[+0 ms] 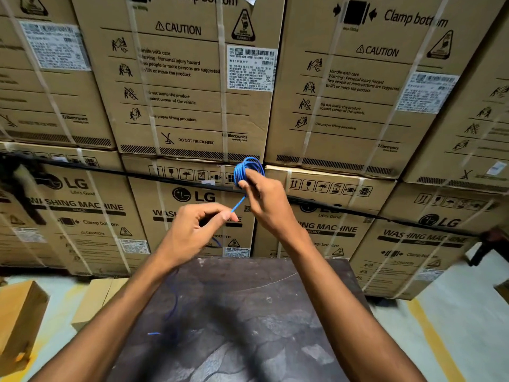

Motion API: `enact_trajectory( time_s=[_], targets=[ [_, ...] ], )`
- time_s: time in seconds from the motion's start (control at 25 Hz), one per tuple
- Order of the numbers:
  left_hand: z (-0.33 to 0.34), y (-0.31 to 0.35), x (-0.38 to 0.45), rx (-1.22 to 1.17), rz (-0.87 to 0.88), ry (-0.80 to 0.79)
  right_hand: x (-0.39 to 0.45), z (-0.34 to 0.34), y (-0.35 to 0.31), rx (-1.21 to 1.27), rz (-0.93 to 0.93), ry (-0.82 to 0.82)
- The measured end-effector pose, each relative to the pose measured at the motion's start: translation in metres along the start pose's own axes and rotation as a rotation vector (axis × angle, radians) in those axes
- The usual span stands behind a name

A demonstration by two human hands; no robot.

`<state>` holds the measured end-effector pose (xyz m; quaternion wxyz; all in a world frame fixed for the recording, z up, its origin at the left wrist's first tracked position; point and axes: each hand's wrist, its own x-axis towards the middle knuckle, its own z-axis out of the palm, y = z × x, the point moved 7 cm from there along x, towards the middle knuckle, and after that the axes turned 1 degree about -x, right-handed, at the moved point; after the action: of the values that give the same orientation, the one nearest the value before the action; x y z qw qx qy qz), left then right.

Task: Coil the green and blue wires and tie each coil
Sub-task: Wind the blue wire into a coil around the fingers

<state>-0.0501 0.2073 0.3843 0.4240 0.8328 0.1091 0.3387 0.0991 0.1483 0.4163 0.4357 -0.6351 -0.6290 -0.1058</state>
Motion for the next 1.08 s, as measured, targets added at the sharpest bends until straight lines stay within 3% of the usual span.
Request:
enact_trajectory(
  time_s=[0.2,0.4,0.56,0.64,0.88,1.08],
  targets=[
    [-0.046,0.019,0.031,0.159,0.081,0.043,-0.023,0.016,-0.001,0.009,-0.003,-0.18],
    [-0.06,0.005,0.059,-0.17,0.029,0.145,-0.028,0.021,-0.03,0.805,0.164,-0.41],
    [-0.038,-0.02,0.057,-0.466,-0.076,0.196,-0.024,0.01,-0.045,1.265,0.218,-0.309],
    [-0.021,-0.038,0.049,-0.479,-0.125,0.212,-0.018,0.005,-0.046,1.373,0.242,-0.193],
    [0.023,-0.058,0.014,-0.306,-0.126,0.097,-0.002,-0.005,-0.022,1.348,0.283,0.15],
    [0.029,-0.041,-0.009,0.1,-0.051,0.044,0.0,-0.005,-0.007,0.67,0.165,0.138]
  ],
)
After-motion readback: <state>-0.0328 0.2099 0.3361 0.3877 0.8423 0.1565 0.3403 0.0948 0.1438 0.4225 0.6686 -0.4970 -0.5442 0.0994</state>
